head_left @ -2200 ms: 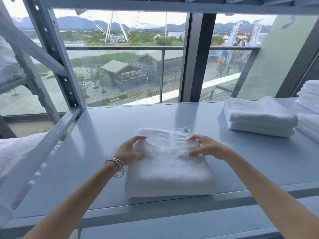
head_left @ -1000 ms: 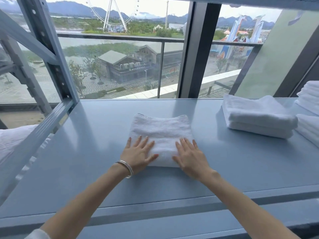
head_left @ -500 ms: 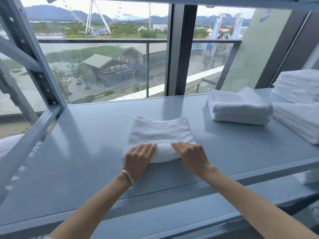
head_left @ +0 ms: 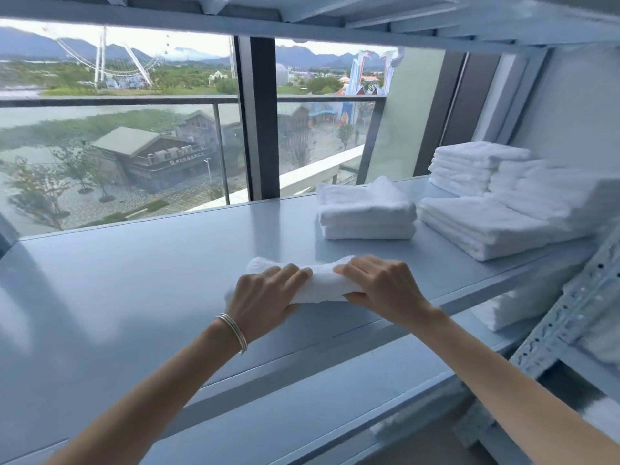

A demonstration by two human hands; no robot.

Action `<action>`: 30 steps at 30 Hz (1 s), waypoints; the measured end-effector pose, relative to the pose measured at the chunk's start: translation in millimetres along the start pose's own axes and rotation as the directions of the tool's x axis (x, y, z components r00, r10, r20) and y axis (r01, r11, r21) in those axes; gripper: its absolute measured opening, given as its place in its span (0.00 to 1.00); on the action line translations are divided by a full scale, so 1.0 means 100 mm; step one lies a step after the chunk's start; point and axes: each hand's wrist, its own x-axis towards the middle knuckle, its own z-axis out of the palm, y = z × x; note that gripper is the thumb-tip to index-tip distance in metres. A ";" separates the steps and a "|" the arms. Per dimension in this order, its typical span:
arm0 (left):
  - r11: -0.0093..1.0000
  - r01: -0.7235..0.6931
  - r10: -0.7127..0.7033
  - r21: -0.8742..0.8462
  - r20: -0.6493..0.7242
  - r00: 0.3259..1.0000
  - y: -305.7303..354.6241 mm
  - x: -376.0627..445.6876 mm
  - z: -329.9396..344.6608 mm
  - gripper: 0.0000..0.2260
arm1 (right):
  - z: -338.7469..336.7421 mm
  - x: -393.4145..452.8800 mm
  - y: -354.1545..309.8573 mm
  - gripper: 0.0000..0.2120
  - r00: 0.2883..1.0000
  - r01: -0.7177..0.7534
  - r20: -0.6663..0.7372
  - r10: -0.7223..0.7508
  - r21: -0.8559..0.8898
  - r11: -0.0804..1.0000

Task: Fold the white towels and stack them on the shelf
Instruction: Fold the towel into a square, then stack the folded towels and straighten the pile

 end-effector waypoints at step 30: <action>0.998 0.067 -0.057 -0.013 0.363 0.930 0.57 2.20 -0.14 0.22 | -0.91 0.21 2.13 0.21 0.880 0.010 0.474 -0.031 0.047 0.999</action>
